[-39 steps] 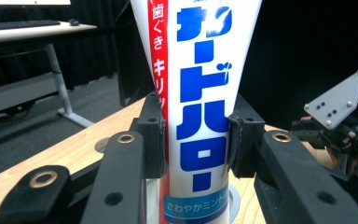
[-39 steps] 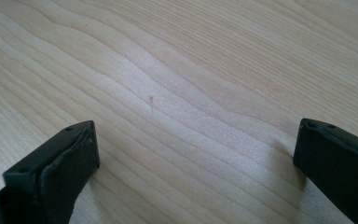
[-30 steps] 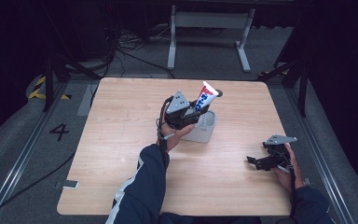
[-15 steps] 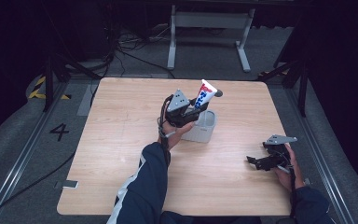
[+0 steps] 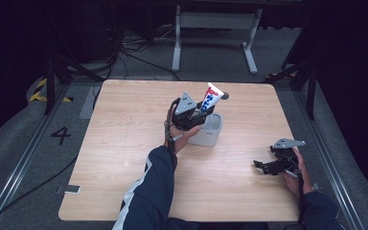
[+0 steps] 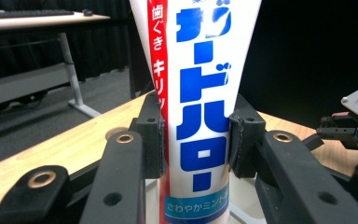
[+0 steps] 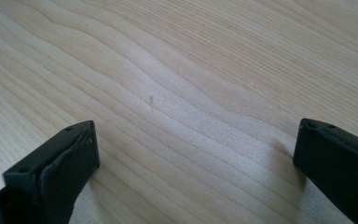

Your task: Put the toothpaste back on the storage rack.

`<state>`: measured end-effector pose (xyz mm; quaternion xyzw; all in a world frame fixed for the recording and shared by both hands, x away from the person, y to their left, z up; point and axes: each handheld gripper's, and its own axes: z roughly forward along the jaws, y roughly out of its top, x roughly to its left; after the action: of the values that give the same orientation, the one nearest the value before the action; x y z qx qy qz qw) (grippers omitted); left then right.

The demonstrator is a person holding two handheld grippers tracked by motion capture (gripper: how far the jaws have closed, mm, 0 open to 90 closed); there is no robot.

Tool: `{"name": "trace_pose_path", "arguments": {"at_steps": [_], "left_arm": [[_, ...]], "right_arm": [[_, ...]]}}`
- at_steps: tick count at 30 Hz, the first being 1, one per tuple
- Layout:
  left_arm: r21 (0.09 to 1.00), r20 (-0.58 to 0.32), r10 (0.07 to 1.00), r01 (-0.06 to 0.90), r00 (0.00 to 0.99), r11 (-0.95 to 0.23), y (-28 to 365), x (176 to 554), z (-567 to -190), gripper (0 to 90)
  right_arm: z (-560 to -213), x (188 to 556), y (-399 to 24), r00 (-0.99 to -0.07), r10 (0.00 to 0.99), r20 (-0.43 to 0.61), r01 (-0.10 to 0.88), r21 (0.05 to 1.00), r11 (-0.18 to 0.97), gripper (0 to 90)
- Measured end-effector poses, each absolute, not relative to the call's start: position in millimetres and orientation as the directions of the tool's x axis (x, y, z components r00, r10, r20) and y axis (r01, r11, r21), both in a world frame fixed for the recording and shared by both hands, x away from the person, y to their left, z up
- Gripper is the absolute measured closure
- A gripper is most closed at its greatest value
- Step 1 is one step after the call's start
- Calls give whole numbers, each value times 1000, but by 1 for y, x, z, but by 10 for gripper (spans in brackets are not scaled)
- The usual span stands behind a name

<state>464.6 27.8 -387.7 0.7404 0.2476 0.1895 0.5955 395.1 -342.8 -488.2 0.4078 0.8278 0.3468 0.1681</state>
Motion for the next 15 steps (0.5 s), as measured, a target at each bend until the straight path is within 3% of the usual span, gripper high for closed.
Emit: {"name": "trace_pose_path", "arguments": {"at_steps": [15], "left_arm": [[955,4,592,172,806,-241,29,456,-392,621]], "right_arm": [[-488,395,-343,-608,794,3,560,711,426,3]]}}
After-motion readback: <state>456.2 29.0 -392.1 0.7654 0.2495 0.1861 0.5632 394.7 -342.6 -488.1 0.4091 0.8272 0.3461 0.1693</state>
